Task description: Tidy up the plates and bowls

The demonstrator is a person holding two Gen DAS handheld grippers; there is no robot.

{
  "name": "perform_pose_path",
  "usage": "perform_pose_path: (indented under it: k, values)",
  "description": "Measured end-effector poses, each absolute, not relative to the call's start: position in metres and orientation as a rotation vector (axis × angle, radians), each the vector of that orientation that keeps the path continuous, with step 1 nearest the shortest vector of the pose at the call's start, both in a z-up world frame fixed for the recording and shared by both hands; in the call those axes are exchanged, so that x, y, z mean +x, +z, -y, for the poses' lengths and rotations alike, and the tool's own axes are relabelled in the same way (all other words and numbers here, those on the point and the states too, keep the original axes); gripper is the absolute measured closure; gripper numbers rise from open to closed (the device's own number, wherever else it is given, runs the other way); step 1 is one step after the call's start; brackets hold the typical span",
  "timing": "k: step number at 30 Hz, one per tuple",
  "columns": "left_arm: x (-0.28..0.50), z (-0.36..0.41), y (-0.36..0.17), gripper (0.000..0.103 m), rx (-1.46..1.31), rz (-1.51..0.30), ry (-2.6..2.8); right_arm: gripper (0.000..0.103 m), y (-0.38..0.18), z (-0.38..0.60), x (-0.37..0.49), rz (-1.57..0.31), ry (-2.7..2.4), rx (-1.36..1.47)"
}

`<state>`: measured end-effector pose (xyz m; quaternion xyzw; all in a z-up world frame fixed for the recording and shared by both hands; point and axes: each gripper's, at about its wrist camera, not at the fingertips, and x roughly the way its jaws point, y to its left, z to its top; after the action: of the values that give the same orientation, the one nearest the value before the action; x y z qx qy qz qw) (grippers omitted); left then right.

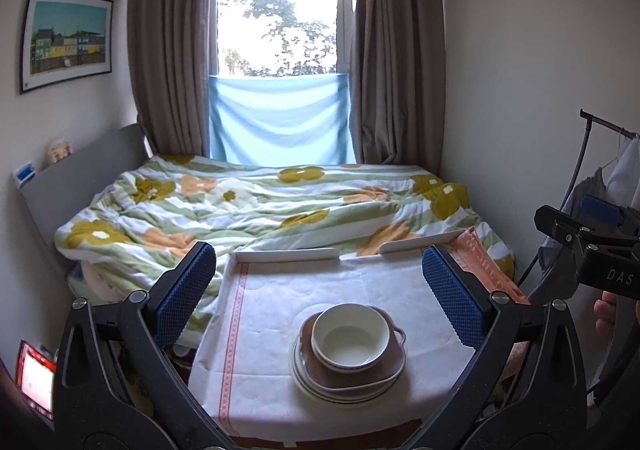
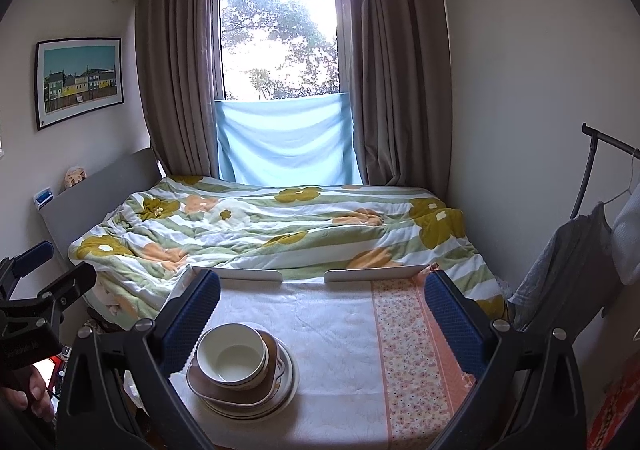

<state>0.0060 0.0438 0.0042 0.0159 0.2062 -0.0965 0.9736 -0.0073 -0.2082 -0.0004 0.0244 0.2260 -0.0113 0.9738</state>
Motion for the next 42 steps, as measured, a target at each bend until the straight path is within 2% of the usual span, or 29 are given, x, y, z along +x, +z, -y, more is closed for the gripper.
perform_pose_path:
  k: [42]
  values:
    - [0.0008, -0.0411, 0.0113, 0.000, 0.015, -0.395, -0.174, 0.001, 0.0009, 0.2107, -0.0036, -0.441, -0.028, 0.046]
